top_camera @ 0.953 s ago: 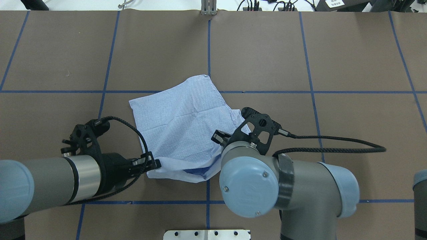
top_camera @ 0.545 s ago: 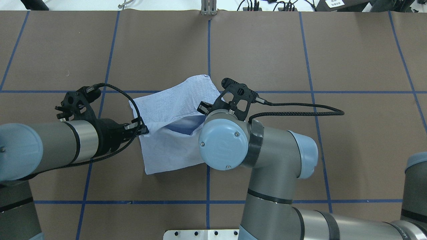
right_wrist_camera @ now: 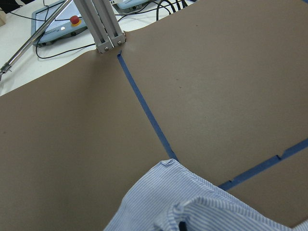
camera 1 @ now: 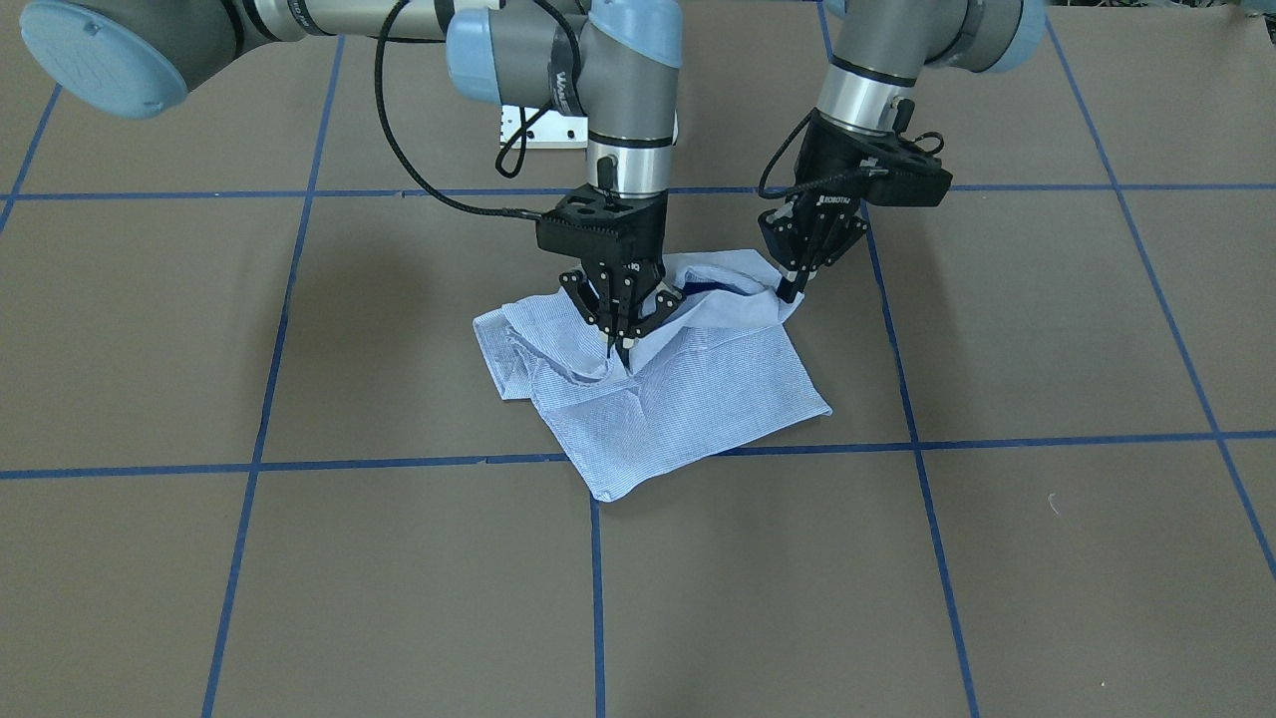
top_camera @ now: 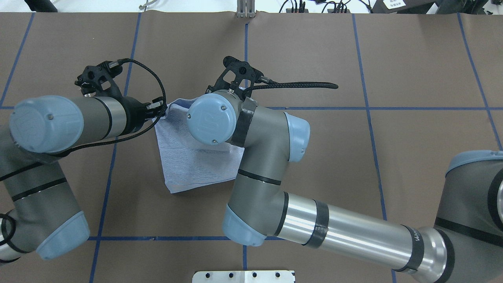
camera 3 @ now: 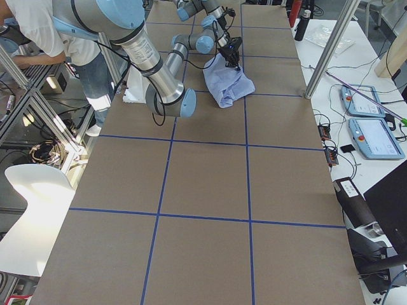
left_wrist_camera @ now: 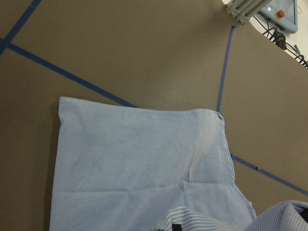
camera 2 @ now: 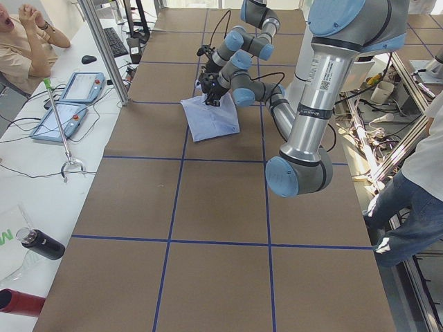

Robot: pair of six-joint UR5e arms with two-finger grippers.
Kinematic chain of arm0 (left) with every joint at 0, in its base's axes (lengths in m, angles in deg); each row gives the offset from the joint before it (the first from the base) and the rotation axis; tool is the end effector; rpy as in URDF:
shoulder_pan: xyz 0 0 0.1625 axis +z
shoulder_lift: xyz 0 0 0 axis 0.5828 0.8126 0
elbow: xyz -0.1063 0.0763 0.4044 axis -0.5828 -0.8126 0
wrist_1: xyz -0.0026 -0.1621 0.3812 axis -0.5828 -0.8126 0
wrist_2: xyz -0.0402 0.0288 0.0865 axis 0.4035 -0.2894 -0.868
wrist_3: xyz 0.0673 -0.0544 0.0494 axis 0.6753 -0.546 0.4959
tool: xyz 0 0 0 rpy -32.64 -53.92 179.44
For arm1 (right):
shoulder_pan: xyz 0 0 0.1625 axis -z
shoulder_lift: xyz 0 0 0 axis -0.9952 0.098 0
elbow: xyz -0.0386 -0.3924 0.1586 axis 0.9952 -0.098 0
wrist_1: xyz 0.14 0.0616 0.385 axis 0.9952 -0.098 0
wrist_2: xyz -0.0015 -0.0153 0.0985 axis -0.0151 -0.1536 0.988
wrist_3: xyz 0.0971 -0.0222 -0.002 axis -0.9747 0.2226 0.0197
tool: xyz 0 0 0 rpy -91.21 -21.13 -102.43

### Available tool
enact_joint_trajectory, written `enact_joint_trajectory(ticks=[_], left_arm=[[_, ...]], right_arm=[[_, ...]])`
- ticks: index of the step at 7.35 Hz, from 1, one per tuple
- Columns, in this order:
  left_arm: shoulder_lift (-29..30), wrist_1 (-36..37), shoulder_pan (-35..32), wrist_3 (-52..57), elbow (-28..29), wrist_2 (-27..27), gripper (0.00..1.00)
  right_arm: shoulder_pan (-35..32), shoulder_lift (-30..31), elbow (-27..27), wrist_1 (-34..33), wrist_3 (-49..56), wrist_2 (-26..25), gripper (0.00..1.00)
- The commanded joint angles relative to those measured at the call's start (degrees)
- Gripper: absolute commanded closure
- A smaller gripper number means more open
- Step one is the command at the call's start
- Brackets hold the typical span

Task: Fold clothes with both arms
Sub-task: 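Lay the folded edge down and open both grippers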

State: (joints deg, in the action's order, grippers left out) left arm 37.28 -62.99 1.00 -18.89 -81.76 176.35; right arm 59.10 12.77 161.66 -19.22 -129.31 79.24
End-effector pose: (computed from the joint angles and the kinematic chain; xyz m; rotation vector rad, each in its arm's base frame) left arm 0.3873 -0.4313 0.2559 0.3482 1.0451 -0.5362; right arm -0.6077 -0.4686 0.1015 0.4187 -0.8080 0.6970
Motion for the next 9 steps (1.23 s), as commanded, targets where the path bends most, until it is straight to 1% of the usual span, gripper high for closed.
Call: enact_joint_trajectory(ticks=[1, 2, 3, 4, 5, 6, 7, 9], left_arm=[[2.27, -0.61, -2.35, 3.55, 7.12, 0.07, 1.0], [2.28, -1.83, -2.7, 4.78, 9.32, -0.02, 1.0], [2.89, -3.41, -2.71, 5.23, 12.39, -0.02, 1.0], [4.81, -4.38, -2.62, 5.23, 16.51, -0.1, 1.0], [5.96, -4.56, -2.53, 5.23, 19.24, -0.11, 1.0], [5.97, -5.78, -2.53, 6.19, 20.49, -0.11, 1.0], [5.88, -6.84, -2.62, 8.72, 21.02, -0.11, 1.0], [5.88, -7.2, -2.62, 9.27, 21.21, -0.02, 1.0]], right_arm=[[-2.22, -1.54, -7.73, 6.08, 3.29, 2.78, 1.0], [-3.01, -2.15, -8.87, 6.09, 4.52, 3.84, 1.0], [-3.37, -4.07, -12.28, 6.17, 5.05, 4.54, 1.0], [-3.55, -5.75, -14.92, 6.96, 5.4, 5.07, 1.0], [-3.55, -5.85, -17.39, 9.66, 6.45, 5.51, 1.0], [-3.64, -5.85, -19.15, 11.6, 7.42, 5.6, 1.0], [-3.72, -5.85, -19.6, 11.62, 8.47, 5.95, 1.0], [-3.73, -5.94, -20.92, 11.8, 8.84, 6.48, 1.0]])
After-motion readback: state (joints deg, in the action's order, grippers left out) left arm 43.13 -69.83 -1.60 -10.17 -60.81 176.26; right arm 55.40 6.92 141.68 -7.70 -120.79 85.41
